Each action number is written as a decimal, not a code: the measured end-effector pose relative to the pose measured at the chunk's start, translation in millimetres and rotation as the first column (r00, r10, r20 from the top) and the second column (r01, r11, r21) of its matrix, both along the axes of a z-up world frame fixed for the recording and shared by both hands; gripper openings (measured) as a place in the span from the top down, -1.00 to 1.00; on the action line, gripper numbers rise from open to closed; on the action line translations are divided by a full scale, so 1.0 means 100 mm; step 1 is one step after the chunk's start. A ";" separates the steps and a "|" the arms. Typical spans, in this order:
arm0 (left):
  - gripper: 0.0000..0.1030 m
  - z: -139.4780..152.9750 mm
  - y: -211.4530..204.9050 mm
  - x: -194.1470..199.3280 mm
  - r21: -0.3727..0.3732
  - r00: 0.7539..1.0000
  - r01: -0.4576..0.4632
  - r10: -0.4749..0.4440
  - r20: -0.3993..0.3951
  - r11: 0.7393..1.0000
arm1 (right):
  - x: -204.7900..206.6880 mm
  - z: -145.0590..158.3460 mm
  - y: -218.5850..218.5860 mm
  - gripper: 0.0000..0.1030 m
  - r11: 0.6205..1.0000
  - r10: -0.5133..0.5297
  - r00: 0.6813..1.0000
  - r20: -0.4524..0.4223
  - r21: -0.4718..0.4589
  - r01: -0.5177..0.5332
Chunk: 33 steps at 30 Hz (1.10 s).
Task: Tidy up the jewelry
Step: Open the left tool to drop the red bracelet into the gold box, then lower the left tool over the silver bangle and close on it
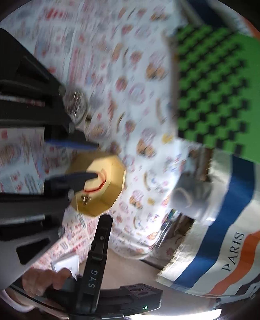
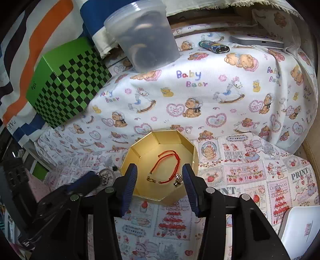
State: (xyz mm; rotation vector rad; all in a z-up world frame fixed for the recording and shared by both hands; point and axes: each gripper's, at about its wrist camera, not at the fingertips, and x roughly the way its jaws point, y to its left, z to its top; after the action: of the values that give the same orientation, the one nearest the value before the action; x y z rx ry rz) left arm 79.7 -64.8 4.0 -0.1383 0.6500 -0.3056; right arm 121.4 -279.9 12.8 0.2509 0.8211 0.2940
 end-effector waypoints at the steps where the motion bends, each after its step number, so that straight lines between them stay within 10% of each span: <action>1: 0.13 0.04 0.01 -0.01 0.052 0.999 -0.036 0.037 -0.003 0.998 | -0.01 0.01 0.01 0.03 1.000 -0.003 1.000 0.007 -0.006 0.003; 12: -0.67 0.11 0.32 0.03 0.168 0.981 -0.193 0.194 0.008 0.967 | -0.09 -0.02 0.20 -0.17 0.992 -0.002 0.999 0.053 -0.123 0.009; 33: -0.68 -0.56 0.24 0.49 0.210 0.963 -0.115 0.161 -0.216 0.971 | -0.10 -0.03 0.28 -0.24 0.981 -0.006 0.998 0.068 -0.194 0.019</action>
State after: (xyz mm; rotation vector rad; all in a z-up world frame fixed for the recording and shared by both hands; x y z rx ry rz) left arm 128.6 -40.6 -52.1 -0.0299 0.8944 -0.0889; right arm 111.5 -251.7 9.7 0.0627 0.7751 0.2076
